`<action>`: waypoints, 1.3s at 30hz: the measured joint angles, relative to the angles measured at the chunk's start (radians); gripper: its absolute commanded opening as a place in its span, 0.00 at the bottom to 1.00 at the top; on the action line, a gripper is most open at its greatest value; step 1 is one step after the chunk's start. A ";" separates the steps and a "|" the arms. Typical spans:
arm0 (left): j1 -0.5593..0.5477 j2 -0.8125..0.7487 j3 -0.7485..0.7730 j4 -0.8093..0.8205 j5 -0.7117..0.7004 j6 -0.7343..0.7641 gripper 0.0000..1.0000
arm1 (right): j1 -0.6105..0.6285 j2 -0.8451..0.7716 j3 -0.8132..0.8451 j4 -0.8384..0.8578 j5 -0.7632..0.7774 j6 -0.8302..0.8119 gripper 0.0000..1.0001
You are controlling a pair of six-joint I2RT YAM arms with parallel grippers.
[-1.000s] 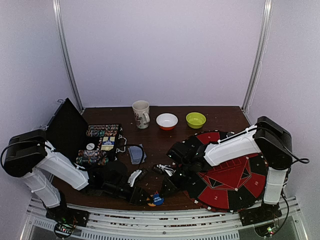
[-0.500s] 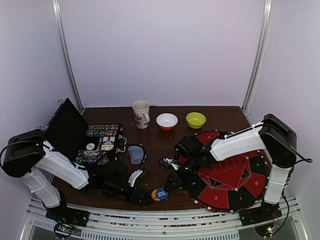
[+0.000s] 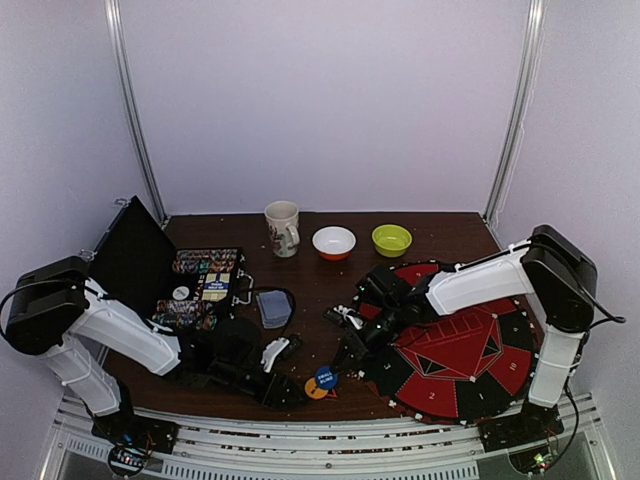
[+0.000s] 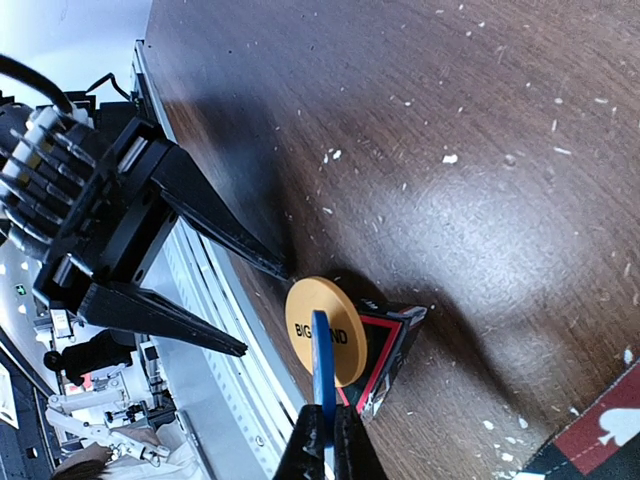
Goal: Distribute texas hold em gaming equipment
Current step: Place the small blind button on the poker table mat.
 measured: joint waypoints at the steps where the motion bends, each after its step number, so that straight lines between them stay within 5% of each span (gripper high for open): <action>1: 0.000 0.000 0.005 -0.008 -0.001 0.003 0.45 | -0.005 -0.001 0.000 0.000 -0.002 0.001 0.00; 18: -0.001 -0.040 0.123 -0.290 -0.103 0.139 0.49 | -0.368 -0.310 -0.050 -0.219 0.101 -0.099 0.00; 30: -0.001 -0.092 0.220 -0.453 -0.200 0.220 0.49 | -0.296 -0.335 -0.201 -0.204 0.141 -0.044 0.00; 39: -0.001 -0.101 0.219 -0.481 -0.220 0.228 0.50 | -0.177 -0.166 -0.157 -0.039 0.094 0.029 0.00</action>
